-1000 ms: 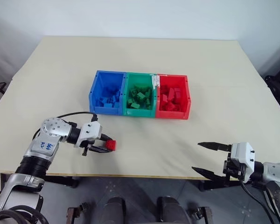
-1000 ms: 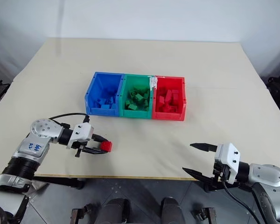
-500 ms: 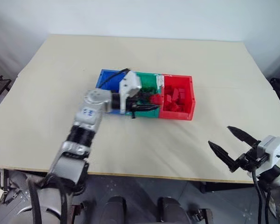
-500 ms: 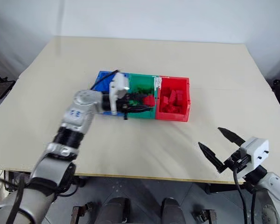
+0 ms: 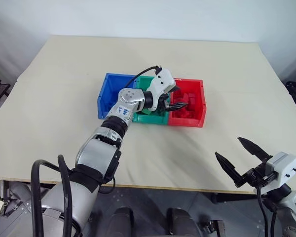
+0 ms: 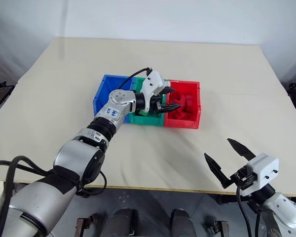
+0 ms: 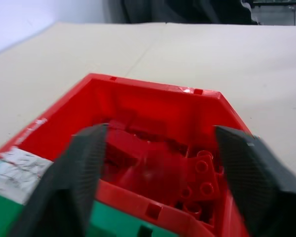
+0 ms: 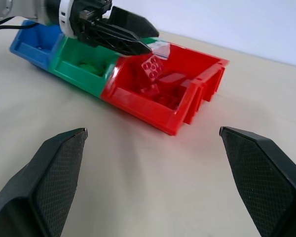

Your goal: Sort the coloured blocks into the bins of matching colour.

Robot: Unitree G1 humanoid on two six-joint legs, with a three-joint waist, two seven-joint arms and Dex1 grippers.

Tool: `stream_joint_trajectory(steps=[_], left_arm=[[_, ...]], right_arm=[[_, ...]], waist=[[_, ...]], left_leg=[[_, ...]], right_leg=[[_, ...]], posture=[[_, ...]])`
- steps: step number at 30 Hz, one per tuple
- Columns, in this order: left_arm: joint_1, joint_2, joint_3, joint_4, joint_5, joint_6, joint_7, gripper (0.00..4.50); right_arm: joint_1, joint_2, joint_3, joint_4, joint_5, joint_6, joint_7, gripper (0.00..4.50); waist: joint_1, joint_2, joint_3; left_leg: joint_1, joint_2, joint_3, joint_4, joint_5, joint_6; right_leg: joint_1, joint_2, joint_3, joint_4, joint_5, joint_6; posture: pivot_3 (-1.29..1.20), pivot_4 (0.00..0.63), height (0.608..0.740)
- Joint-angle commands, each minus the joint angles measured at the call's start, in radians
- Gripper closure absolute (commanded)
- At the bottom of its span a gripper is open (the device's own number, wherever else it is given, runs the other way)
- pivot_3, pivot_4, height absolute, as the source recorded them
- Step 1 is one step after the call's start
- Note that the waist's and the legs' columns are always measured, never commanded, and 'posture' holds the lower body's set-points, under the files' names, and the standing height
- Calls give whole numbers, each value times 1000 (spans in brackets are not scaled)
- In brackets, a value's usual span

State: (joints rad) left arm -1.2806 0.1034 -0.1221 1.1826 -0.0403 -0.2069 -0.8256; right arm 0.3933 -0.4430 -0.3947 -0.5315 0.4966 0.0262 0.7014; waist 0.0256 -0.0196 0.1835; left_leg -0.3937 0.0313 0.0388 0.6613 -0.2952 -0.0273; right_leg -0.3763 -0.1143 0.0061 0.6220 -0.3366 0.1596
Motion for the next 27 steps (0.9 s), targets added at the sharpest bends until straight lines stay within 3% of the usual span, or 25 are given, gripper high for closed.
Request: stream_joint_trajectory(steps=[1, 7, 11, 15, 19, 27], left_arm=[[5, 55, 40, -65, -20, -59, -75, 37], [255, 344, 143, -356, -144, -36, -365, 37], [519, 526, 232, -624, -229, 57, -424, 37], [825, 635, 348, -846, -254, 103, -347, 37], [1049, 649, 437, -996, -268, 151, -240, 37], [1201, 566, 466, -1227, -310, 222, -80, 37]], right_arm=[[-14, -13, 12, -34, 3, -16, 4, 0], [-146, -130, 83, 52, 21, 25, 128, 0], [-246, -205, 149, 136, 9, 27, 240, 0], [-358, -244, 192, 244, -2, 22, 313, 0], [-458, -257, 213, 345, -7, 12, 365, 0], [-493, -225, 189, 396, -2, 9, 323, 0]], waist=[[0, 0, 0], [-42, 1, 0], [-49, 1, 0], [-49, 0, 0], [-36, 0, 0], [-15, 0, 1]], left_leg=[[0, 0, 0, 0, 0, 0], [4, 1, 0, -4, 1, -1], [4, 1, -2, -5, 1, -2], [3, 1, -2, -3, -1, 1], [3, 1, -2, -3, -2, 3], [4, 2, -3, -1, -4, 5]], right_leg=[[0, 0, 0, 0, 0, 0], [0, 1, 2, 5, -1, -1], [0, 1, 1, 6, -1, -2], [1, -1, 1, 6, -1, -2], [1, -2, 1, 6, -1, -2], [1, -2, 0, 5, -1, -2]], posture=[[0, 150, 740], [0, 150, 740], [0, 150, 740], [0, 150, 740], [0, 150, 740], [0, 150, 740]])
